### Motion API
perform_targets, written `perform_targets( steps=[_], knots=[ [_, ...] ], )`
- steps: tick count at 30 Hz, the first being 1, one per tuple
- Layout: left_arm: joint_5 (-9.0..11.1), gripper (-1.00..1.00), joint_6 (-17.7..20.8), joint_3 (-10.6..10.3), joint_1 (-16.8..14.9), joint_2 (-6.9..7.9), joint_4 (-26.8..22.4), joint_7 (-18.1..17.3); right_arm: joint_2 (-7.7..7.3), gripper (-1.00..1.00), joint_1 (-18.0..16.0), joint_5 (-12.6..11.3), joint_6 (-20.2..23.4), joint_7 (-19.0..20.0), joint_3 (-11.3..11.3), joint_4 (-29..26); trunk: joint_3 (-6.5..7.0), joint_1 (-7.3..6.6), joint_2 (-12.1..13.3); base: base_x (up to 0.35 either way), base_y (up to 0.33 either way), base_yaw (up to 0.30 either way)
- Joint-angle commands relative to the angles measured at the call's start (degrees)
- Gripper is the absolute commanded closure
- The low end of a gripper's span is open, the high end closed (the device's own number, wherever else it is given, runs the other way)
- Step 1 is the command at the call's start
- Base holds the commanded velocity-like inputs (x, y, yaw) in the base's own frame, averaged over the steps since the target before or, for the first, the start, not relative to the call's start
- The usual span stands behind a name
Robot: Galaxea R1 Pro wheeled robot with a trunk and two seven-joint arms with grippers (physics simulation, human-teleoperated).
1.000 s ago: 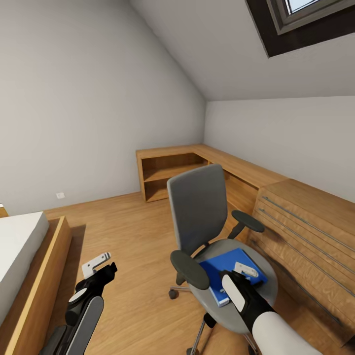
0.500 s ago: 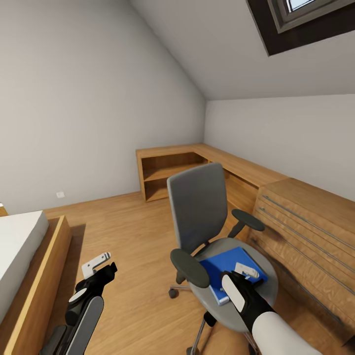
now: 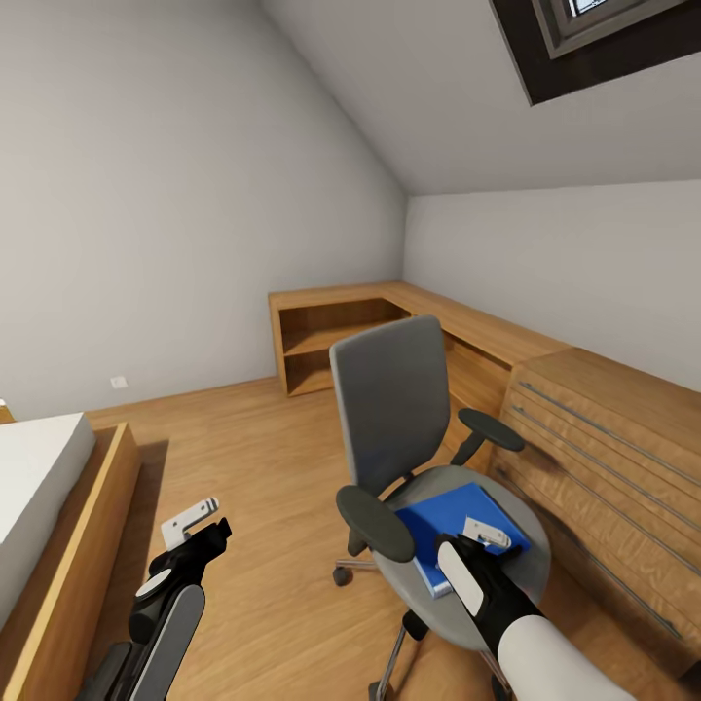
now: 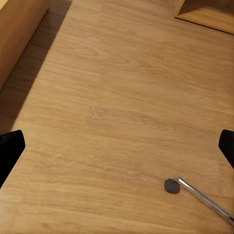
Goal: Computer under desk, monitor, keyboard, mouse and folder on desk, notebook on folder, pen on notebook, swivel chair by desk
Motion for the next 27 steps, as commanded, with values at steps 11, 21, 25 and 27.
perform_targets(
  steps=[11,21,25,27],
  knots=[
    [0.4,-1.0,0.2,0.0,0.0,0.01,-0.1,0.4,0.12,-1.0,-0.1,-0.4,-0.1,-0.4,0.5,-0.3,-0.6,0.66,-1.2,0.0,0.0,0.0],
    [0.5,-1.0,0.2,0.0,-0.1,0.01,0.0,0.4,0.24,-1.0,-0.1,-0.4,-0.1,-0.4,0.6,-0.3,-0.6,0.66,-1.2,0.0,0.0,0.081],
    [0.5,-1.0,0.2,0.0,-0.1,0.01,0.0,0.4,0.24,-1.0,-0.1,-0.4,0.0,-0.4,0.5,-0.3,-0.6,0.66,-1.2,0.0,0.0,0.102],
    [0.4,-1.0,0.2,0.0,-0.1,0.01,0.0,0.4,0.24,-1.0,-0.1,-0.4,0.0,-0.4,0.5,-0.3,-0.6,0.66,-1.2,0.0,0.0,0.035]
  ],
)
